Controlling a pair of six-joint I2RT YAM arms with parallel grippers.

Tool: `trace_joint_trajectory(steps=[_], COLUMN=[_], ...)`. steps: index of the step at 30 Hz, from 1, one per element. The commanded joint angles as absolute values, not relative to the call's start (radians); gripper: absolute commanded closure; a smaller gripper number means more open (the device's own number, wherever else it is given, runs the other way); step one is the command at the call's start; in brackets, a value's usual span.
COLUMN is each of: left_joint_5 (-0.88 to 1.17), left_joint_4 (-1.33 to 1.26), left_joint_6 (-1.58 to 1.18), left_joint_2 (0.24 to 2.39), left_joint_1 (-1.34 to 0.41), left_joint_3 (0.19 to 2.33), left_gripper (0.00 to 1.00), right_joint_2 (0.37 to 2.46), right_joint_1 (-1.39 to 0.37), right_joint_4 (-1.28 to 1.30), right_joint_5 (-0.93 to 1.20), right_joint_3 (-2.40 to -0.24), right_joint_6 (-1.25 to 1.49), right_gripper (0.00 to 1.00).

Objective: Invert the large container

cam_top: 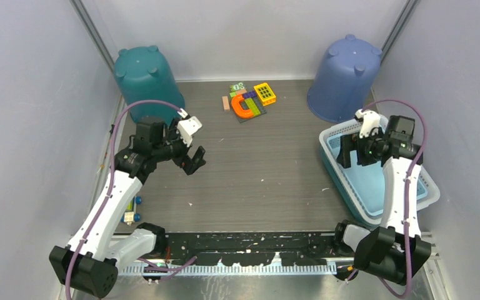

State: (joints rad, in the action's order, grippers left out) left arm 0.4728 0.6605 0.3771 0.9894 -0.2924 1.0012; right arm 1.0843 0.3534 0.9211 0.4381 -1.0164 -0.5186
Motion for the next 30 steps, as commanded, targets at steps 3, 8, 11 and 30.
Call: trace_joint_trajectory(steps=[3,8,11,30], left_joint_5=[0.494,0.497,0.498,0.488], left_joint_4=[0.654,0.654,0.654,0.655], left_joint_6=[0.385,0.385,0.385,0.382], left_joint_2=[0.991,0.997,0.997,1.003], left_joint_1=[-0.288,-0.289,-0.288,-0.288], left_joint_3=[1.002,1.005,1.005,1.007], left_gripper=[0.00,0.00,0.00,0.00], right_joint_2=[1.115,1.166,1.201,1.283], right_joint_1=[0.468,0.480,0.479,0.472], right_joint_4=[0.931,0.924,0.923,0.916], right_joint_5=[0.572,0.560,0.567,0.502], right_joint_3=[-1.092,-1.064,-1.045,-0.984], right_joint_6=[-0.553,-0.580,-0.598,-0.685], right_gripper=[0.03,0.03,0.04,0.09])
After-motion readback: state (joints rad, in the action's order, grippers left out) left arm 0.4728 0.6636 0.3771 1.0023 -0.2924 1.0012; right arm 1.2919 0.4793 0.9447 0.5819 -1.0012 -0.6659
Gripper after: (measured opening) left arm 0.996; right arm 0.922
